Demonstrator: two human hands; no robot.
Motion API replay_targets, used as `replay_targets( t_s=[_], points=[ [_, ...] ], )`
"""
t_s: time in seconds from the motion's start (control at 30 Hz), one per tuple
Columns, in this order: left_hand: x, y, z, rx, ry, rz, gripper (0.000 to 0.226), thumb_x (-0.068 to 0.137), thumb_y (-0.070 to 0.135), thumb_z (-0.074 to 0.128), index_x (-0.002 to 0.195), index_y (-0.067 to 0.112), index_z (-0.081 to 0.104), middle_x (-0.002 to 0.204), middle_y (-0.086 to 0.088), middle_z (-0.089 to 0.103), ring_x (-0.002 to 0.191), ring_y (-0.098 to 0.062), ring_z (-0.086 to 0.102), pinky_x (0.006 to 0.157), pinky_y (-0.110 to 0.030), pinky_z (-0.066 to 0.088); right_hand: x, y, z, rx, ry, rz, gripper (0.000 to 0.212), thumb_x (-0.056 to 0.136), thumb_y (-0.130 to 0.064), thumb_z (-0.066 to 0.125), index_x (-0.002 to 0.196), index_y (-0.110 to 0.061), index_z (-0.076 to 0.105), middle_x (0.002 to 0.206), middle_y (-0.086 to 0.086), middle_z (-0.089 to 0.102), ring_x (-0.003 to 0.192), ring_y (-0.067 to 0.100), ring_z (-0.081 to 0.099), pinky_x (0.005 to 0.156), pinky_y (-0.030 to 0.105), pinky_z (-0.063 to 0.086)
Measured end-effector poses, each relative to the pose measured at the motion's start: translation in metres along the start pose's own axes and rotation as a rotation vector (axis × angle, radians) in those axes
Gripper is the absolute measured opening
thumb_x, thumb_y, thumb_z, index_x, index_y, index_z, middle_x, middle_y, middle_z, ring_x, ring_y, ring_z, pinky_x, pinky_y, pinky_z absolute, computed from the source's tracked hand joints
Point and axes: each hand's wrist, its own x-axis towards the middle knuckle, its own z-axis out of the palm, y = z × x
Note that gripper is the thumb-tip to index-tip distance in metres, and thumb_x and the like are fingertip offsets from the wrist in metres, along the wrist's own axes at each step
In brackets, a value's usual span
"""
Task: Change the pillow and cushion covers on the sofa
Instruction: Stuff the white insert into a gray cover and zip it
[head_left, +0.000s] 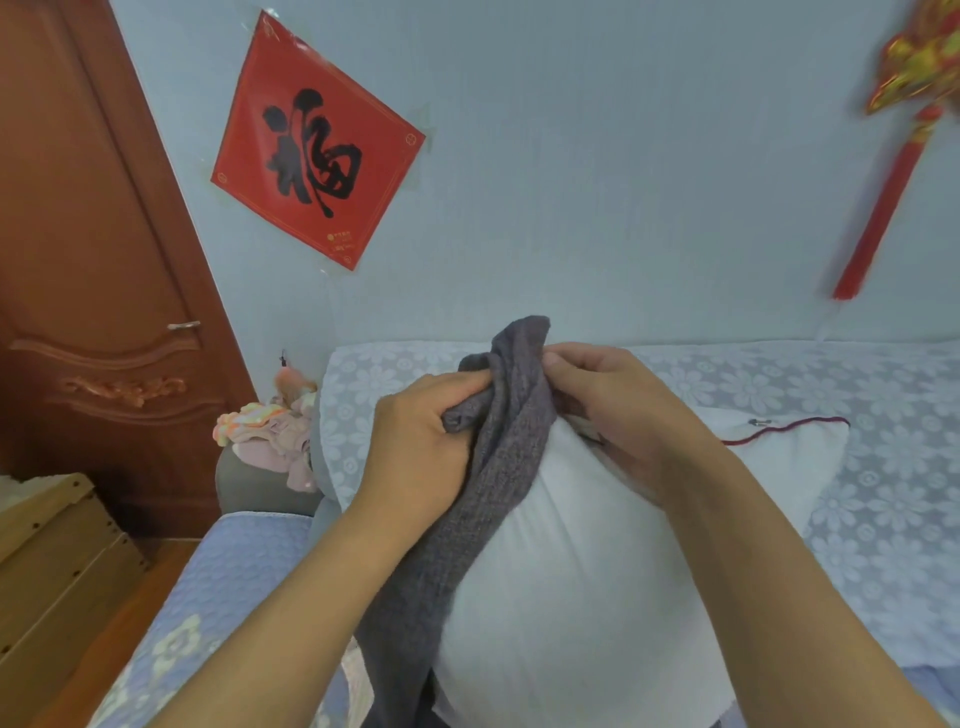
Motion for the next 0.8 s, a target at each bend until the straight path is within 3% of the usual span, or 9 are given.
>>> replay_targets(
  t_s=[0.1,0.17,0.23,0.33,0.47,0.53,0.63,0.73,0.8],
  points=[
    [-0.003,0.004,0.006,0.243,0.025,0.191,0.018,0.085,-0.001,0.071,0.085,0.017,0.073,0.078,0.01,0.065,0.077,-0.009,0.057,0.07,-0.029,0.048,-0.002,-0.004,0.01,-0.263,0.125,-0.097,0.032,0.106,-0.028,0.045,0.1,-0.021,0.076,0.097,-0.001,0.076,0.097,0.012,0.068,0.1,0.042,0.051],
    [-0.008,0.007,0.011,0.276,0.019,0.231,0.018,0.086,-0.001,0.069,0.092,0.015,0.073,0.087,0.01,0.067,0.084,-0.007,0.06,0.073,-0.024,0.049,-0.006,0.0,0.019,-0.401,0.23,-0.181,0.031,0.105,-0.027,0.044,0.107,-0.024,0.075,0.099,-0.01,0.074,0.099,0.007,0.066,0.098,0.037,0.05],
    [-0.014,0.008,0.013,0.314,0.01,0.226,0.031,0.086,-0.002,0.071,0.11,0.017,0.075,0.103,0.006,0.071,0.095,-0.009,0.065,0.075,-0.029,0.054,-0.013,0.006,0.024,-0.456,0.267,-0.218,0.028,0.104,-0.027,0.047,0.117,-0.028,0.071,0.099,-0.014,0.073,0.097,0.004,0.065,0.092,0.032,0.05],
    [-0.016,0.003,0.012,0.334,-0.003,0.261,0.035,0.088,0.004,0.07,0.119,0.021,0.073,0.114,0.003,0.071,0.099,-0.013,0.067,0.074,-0.035,0.057,-0.017,0.013,0.021,-0.381,0.29,-0.133,0.03,0.1,-0.031,0.056,0.13,-0.029,0.062,0.088,-0.008,0.069,0.085,0.006,0.065,0.076,0.025,0.047],
    [-0.017,0.0,0.011,0.333,-0.008,0.287,0.032,0.092,0.013,0.054,0.117,0.02,0.074,0.111,0.003,0.072,0.096,-0.012,0.066,0.073,-0.031,0.055,-0.008,0.019,0.012,-0.195,0.217,0.057,0.036,0.099,-0.033,0.061,0.133,-0.022,0.059,0.102,-0.004,0.07,0.083,0.005,0.062,0.073,0.023,0.043],
    [-0.02,0.002,0.013,0.342,0.003,0.322,0.032,0.091,0.009,0.049,0.109,0.014,0.076,0.105,0.003,0.071,0.092,-0.01,0.064,0.07,-0.029,0.054,-0.009,0.02,0.011,-0.102,0.181,0.077,0.033,0.1,-0.042,0.056,0.114,-0.017,0.072,0.095,-0.002,0.074,0.08,0.007,0.062,0.073,0.025,0.045],
    [-0.023,0.005,0.015,0.349,0.021,0.427,0.032,0.102,0.005,0.044,0.107,0.008,0.076,0.107,0.001,0.072,0.094,-0.013,0.065,0.073,-0.029,0.055,-0.012,0.018,0.01,0.007,0.119,0.085,0.04,0.098,-0.048,0.056,0.102,-0.014,0.077,0.098,0.002,0.078,0.095,0.012,0.072,0.09,0.031,0.052],
    [-0.022,-0.001,0.017,0.351,0.035,0.478,0.034,0.106,0.011,0.043,0.115,0.009,0.075,0.12,-0.002,0.072,0.109,-0.017,0.067,0.087,-0.031,0.057,-0.011,0.022,0.009,-0.085,0.129,0.019,0.03,0.099,-0.039,0.059,0.1,-0.015,0.077,0.098,0.003,0.078,0.1,0.021,0.072,0.099,0.046,0.053],
    [-0.024,-0.008,0.017,0.331,0.047,0.419,0.03,0.101,0.009,0.052,0.121,0.013,0.074,0.129,0.001,0.068,0.12,-0.012,0.063,0.103,-0.023,0.049,-0.009,0.025,0.006,-0.109,0.222,-0.039,0.023,0.101,-0.028,0.056,0.101,-0.018,0.077,0.096,0.004,0.077,0.099,0.023,0.072,0.099,0.052,0.053]
  ],
)
